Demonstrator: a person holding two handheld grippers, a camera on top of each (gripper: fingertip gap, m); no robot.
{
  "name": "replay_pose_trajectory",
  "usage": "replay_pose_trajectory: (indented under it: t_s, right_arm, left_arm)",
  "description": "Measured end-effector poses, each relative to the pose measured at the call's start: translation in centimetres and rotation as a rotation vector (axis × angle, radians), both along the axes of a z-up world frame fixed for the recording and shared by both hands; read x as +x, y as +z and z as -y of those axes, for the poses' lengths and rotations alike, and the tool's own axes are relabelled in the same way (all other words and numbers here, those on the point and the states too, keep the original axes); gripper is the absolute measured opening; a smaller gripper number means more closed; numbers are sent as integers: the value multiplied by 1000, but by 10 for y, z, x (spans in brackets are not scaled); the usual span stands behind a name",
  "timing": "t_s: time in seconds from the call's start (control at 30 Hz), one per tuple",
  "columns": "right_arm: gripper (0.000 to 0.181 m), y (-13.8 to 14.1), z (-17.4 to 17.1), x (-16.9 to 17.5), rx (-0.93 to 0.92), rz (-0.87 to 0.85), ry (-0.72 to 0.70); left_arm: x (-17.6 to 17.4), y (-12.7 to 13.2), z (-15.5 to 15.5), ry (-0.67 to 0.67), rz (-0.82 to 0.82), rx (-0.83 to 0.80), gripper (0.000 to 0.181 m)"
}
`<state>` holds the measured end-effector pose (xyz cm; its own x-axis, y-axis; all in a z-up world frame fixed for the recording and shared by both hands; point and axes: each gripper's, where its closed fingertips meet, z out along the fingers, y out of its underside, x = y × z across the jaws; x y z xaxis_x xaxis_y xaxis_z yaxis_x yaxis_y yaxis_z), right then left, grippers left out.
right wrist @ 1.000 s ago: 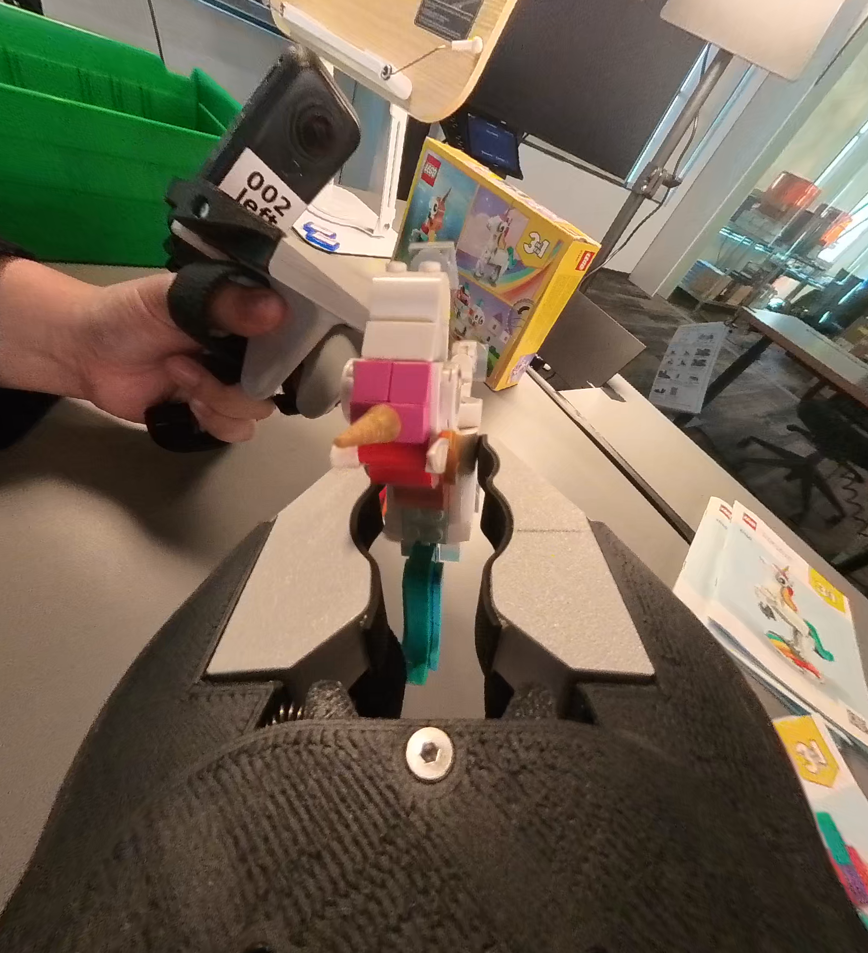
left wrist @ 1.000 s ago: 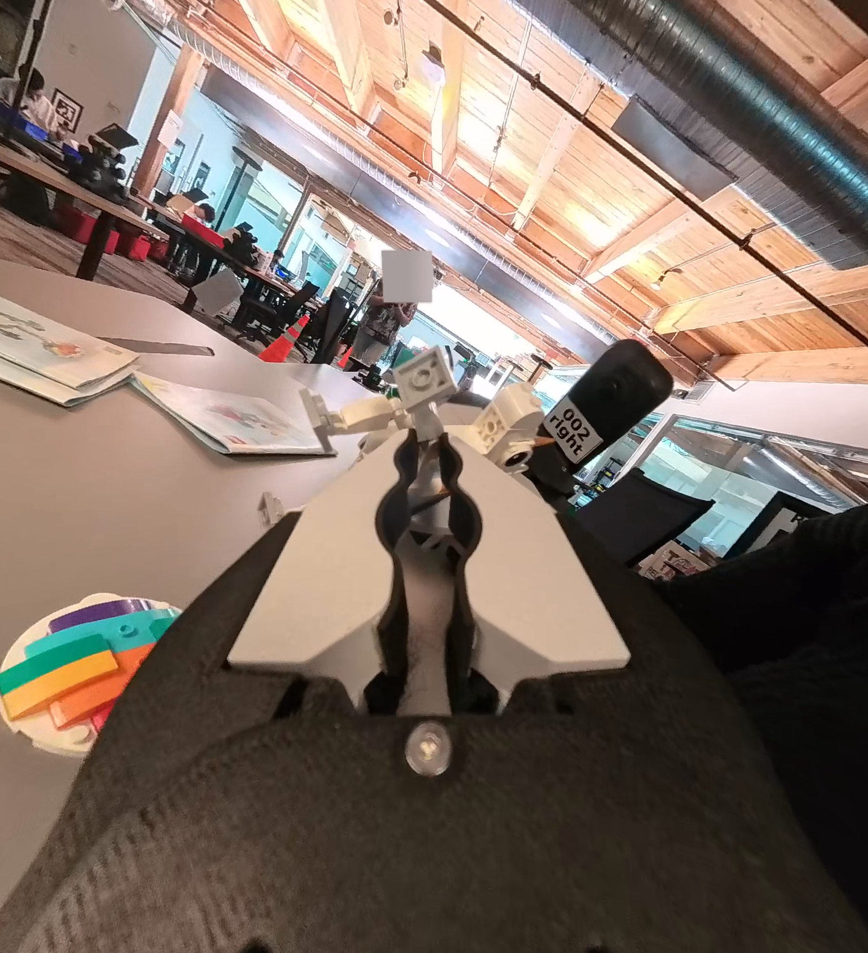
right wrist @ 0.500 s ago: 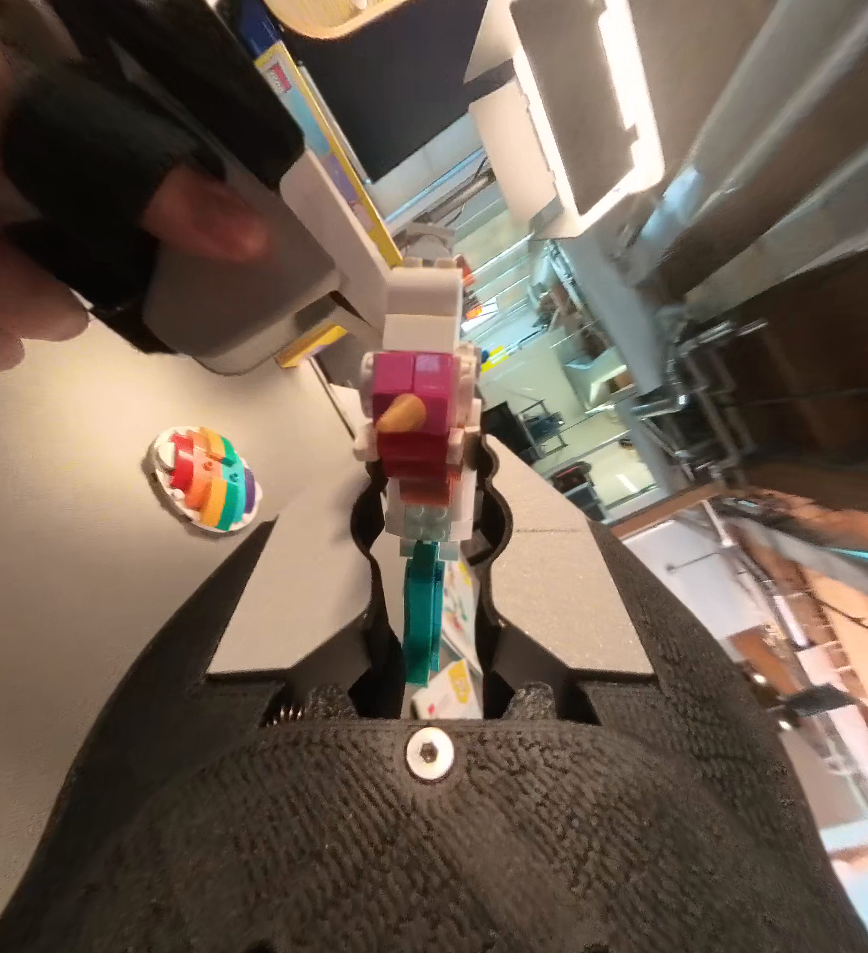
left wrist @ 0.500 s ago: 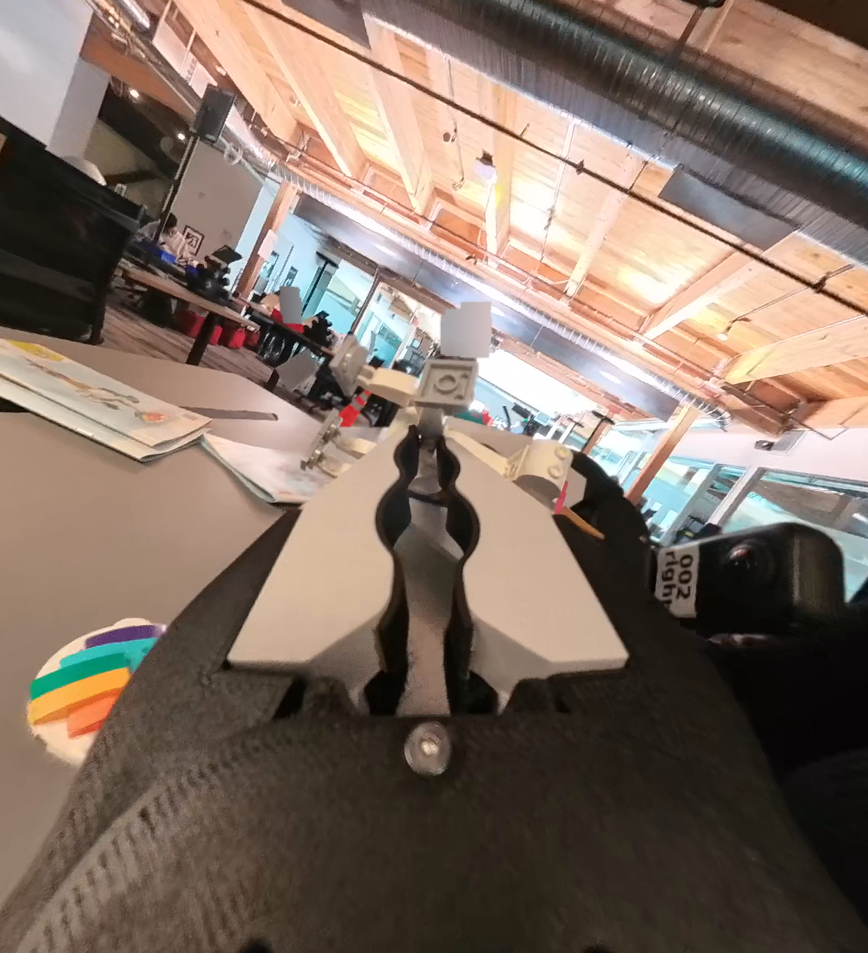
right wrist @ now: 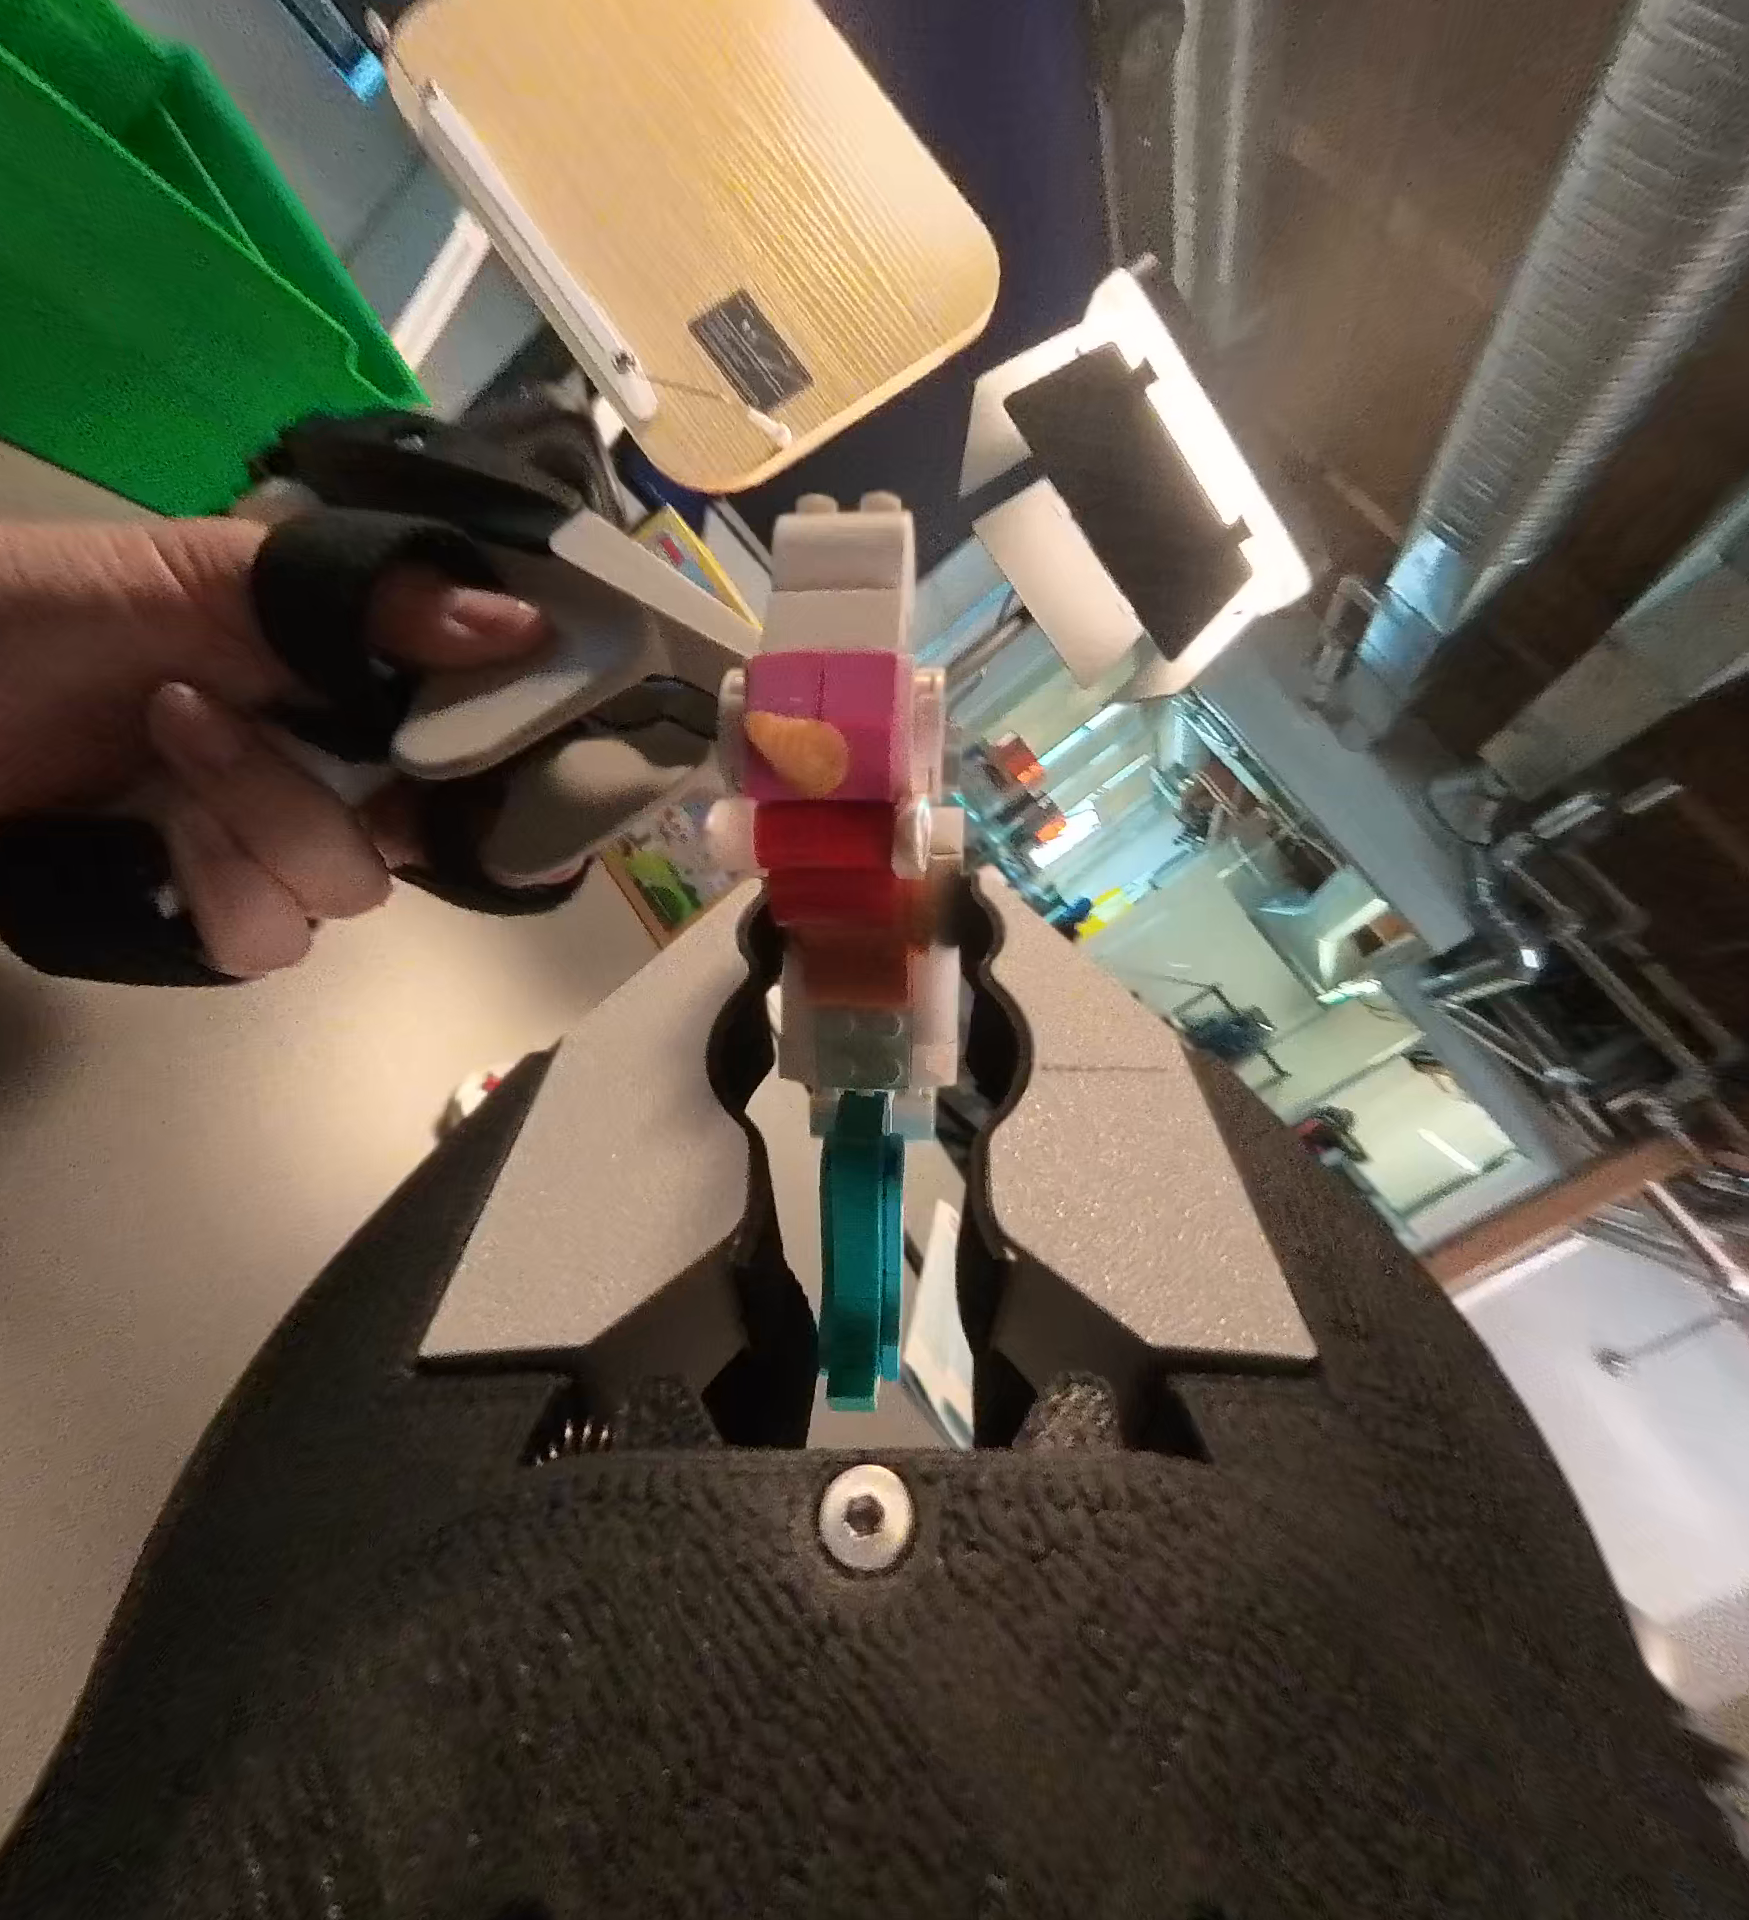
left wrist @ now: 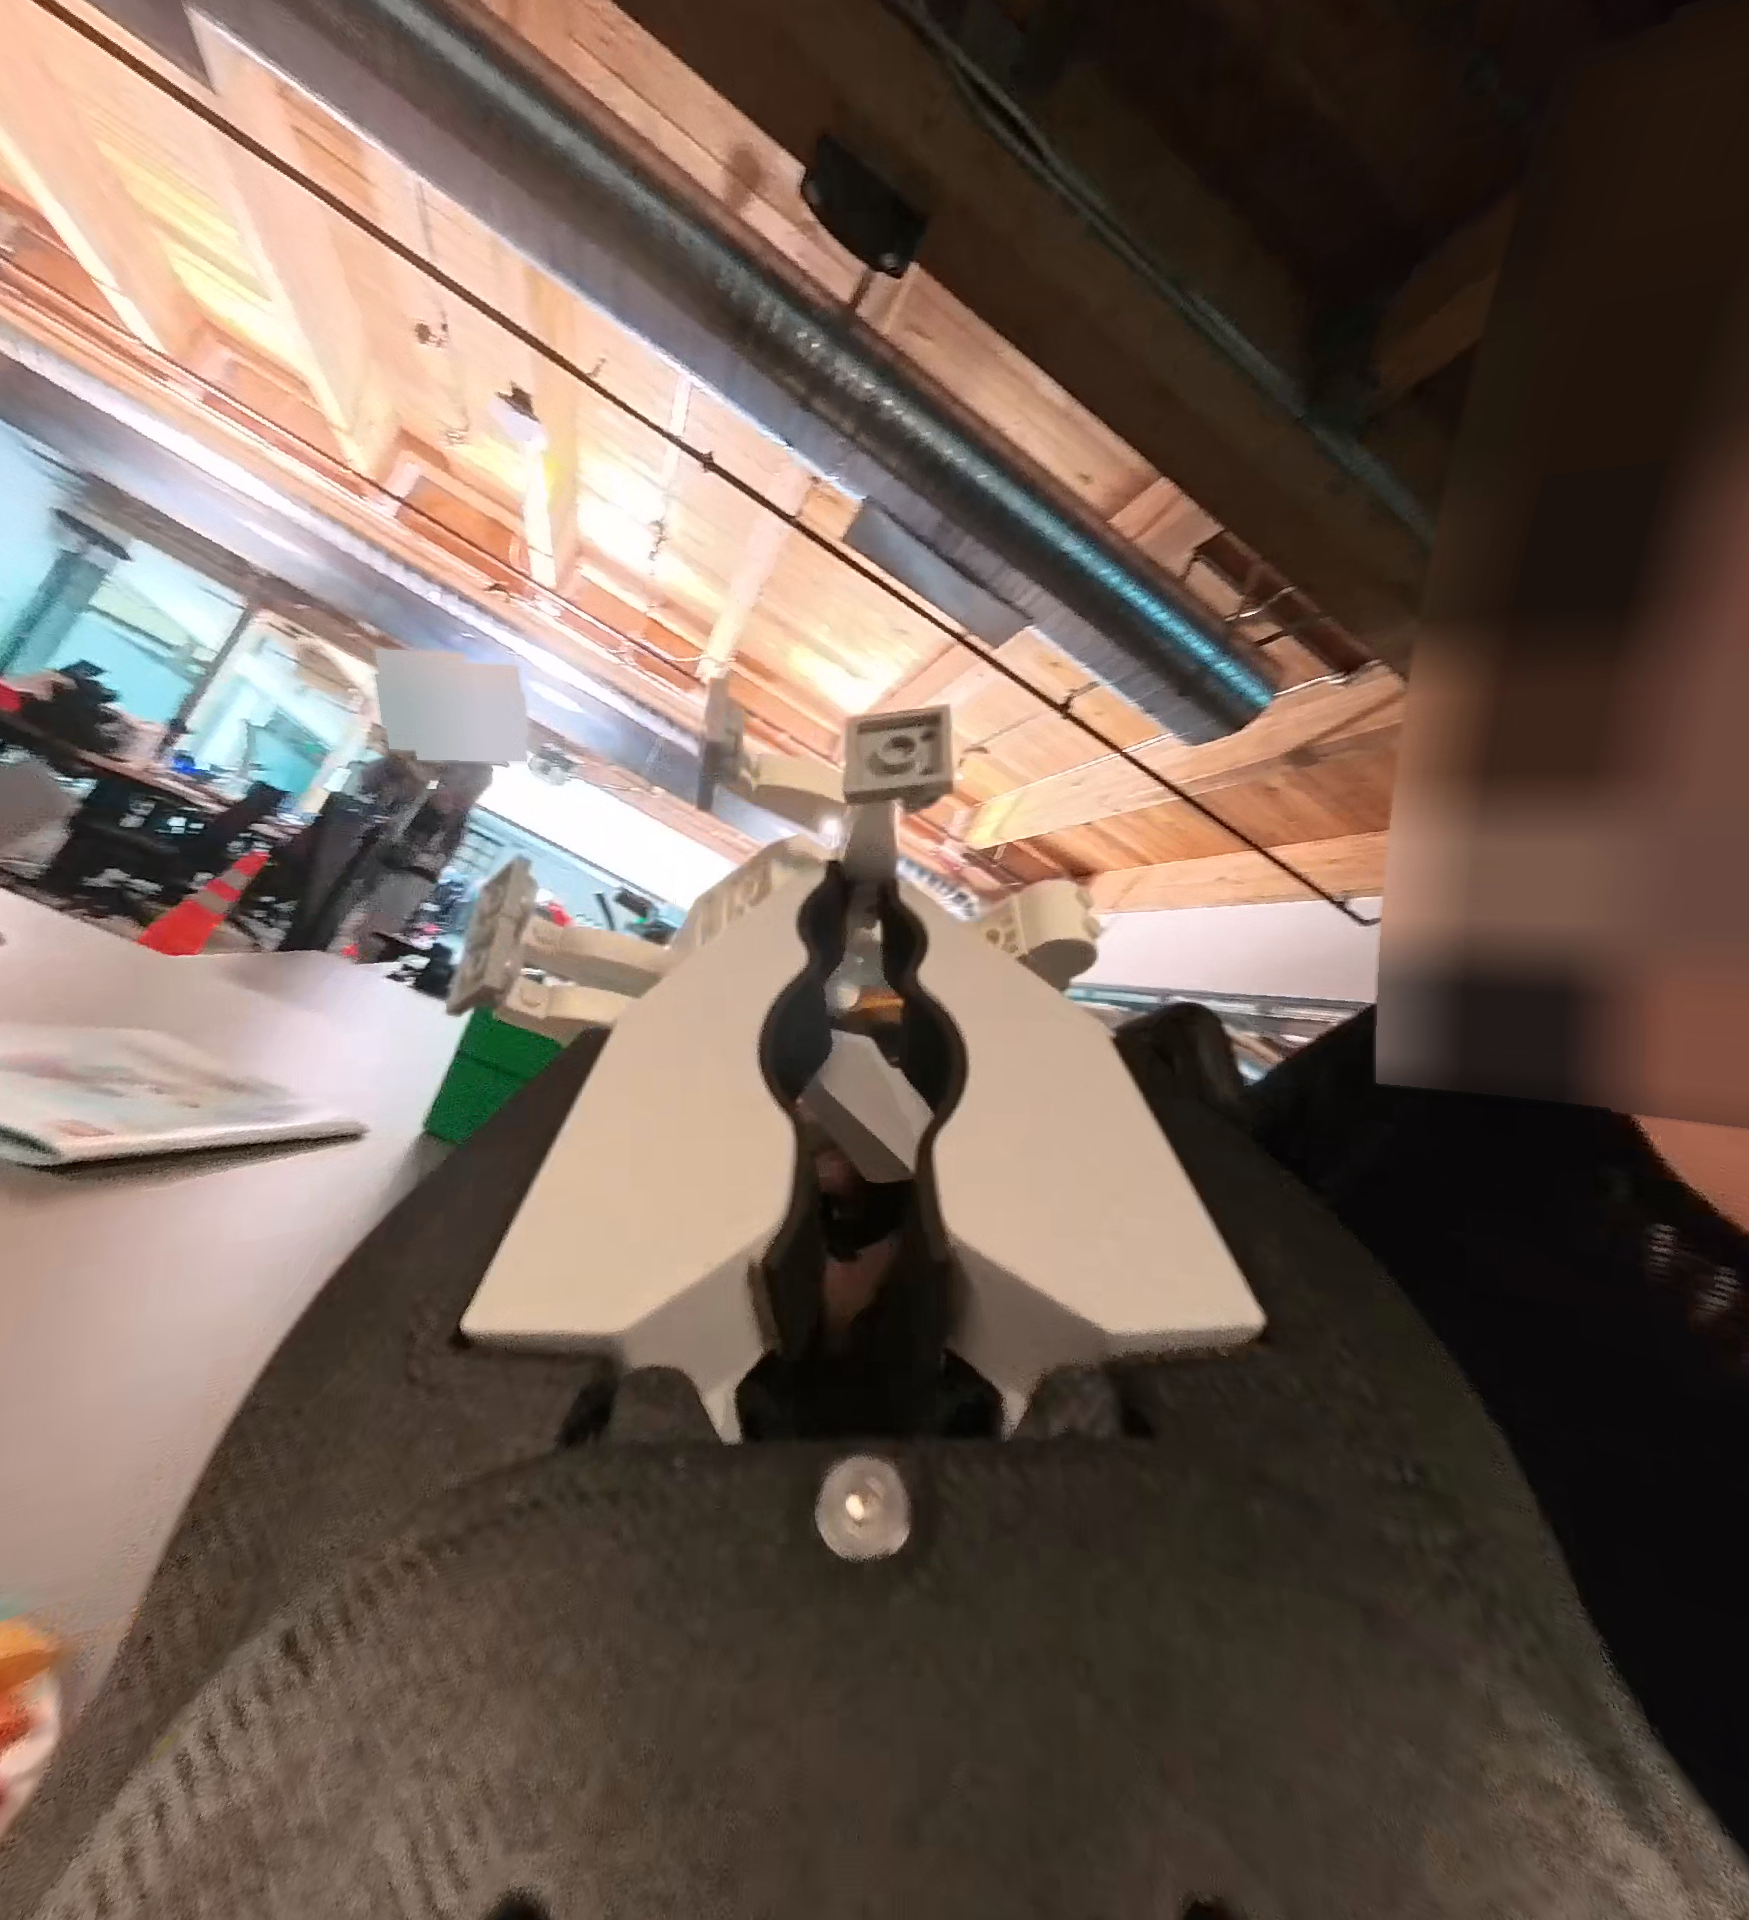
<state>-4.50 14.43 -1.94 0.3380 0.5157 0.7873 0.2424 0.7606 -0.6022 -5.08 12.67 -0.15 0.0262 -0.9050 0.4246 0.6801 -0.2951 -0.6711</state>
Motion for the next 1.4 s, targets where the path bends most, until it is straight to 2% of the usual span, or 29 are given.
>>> replay_pose_trajectory:
  t_s: [0.23,0.5,0.6,0.8,0.9,0.97,1.07,1.13,1.17,1.27,1.3,1.4]
  right_arm:
    - [33,4,11,0,-162,-35,154]
    - [33,5,15,0,-242,-50,231]
    - [33,2,8,1,-206,-32,173]
    - [32,-1,-2,2,80,67,-91]
    - [32,-1,-5,2,176,89,-159]
    - [32,0,-3,2,114,62,-101]
    - [33,4,6,3,-220,-5,139]
    - [32,3,6,4,-334,-16,213]
    - [32,1,3,4,-306,-3,176]
    - [33,-4,-5,2,33,97,-75]
    - [32,-3,-3,1,78,104,-97]
    - [32,0,3,2,-214,34,113]
  left_arm:
    - [0,5,9,-128,74,2,6]
    - [0,6,12,-179,108,-1,6]
    - [0,3,7,-122,79,-15,6]
    - [-3,-9,-15,162,-86,-48,5]
    - [-3,-9,-17,161,-67,-69,5]
    - [-4,-7,-13,109,-24,-68,5]
    - [-2,0,-5,31,16,-41,4]
    - [0,-1,-4,22,1,-35,5]
    - [0,-3,-7,39,-7,-51,5]
    - [-4,-10,-16,96,-24,-96,4]
    - [-5,-10,-16,100,-27,-93,4]
    - [-4,-7,-10,77,-26,-69,4]
